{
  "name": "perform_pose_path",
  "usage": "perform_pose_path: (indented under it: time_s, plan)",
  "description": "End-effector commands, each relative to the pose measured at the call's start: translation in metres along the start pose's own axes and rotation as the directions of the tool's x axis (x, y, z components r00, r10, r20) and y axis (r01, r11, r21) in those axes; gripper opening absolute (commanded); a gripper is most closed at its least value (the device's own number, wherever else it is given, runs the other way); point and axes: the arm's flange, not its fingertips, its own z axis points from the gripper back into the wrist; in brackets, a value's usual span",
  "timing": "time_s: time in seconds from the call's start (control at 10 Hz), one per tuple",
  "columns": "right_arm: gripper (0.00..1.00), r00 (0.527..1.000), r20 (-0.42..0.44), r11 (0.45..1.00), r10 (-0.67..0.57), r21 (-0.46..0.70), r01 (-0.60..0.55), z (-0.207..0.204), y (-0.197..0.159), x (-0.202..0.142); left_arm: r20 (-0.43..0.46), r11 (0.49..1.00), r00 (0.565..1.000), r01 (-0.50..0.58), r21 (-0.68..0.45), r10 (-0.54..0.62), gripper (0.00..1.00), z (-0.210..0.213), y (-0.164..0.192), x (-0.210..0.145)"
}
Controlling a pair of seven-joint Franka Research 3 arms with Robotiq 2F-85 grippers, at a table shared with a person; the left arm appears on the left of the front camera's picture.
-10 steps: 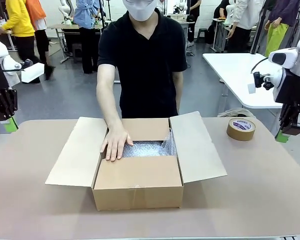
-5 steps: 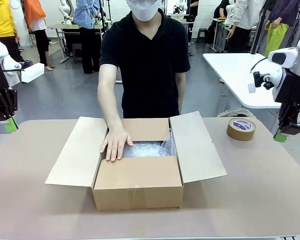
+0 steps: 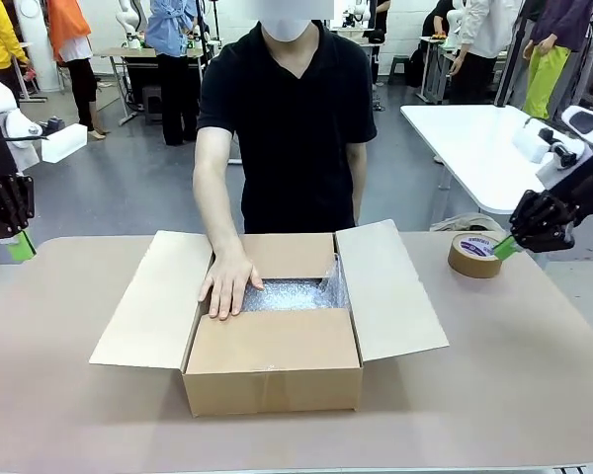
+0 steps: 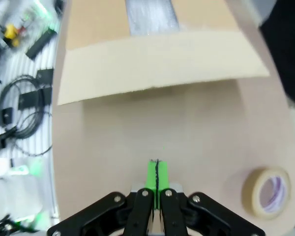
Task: Wrap the clocks to prevent damage.
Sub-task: Push the right (or left) flap of the Package Box to close it.
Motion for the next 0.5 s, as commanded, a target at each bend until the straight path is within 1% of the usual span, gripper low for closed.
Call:
perform_pose_path:
  time_s: [0.0, 0.1, 0.2, 0.3, 0.4]
  plan:
    - [0.01, 0.985, 0.167, 0.989, 0.041, 0.136, -0.064, -0.021, -0.022, -0.01, 0.002, 1.0, 1.0, -0.017, 0.001, 0.017, 0.0, 0.0, -0.001, 0.001]
    - [0.01, 0.978, 0.199, 0.985, 0.055, 0.151, -0.087, -0.026, -0.019, -0.016, 0.002, 1.0, 1.0, -0.017, 0.001, 0.017, 0.0, 0.0, -0.001, 0.001]
    - [0.01, 0.988, 0.153, 0.995, 0.006, 0.1, -0.022, -0.018, -0.014, -0.006, 0.002, 1.0, 1.0, -0.017, 0.001, 0.017, 0.0, 0.0, -0.001, 0.001]
    - [0.01, 0.983, 0.177, 0.995, 0.05, 0.077, -0.065, -0.026, -0.008, -0.015, 0.002, 1.0, 1.0, -0.017, 0.001, 0.017, 0.0, 0.0, -0.001, 0.001]
    - [0.01, 0.983, 0.177, 0.995, 0.05, 0.077, -0.065, -0.026, -0.008, -0.015, 0.002, 1.0, 1.0, -0.017, 0.001, 0.017, 0.0, 0.0, -0.001, 0.001]
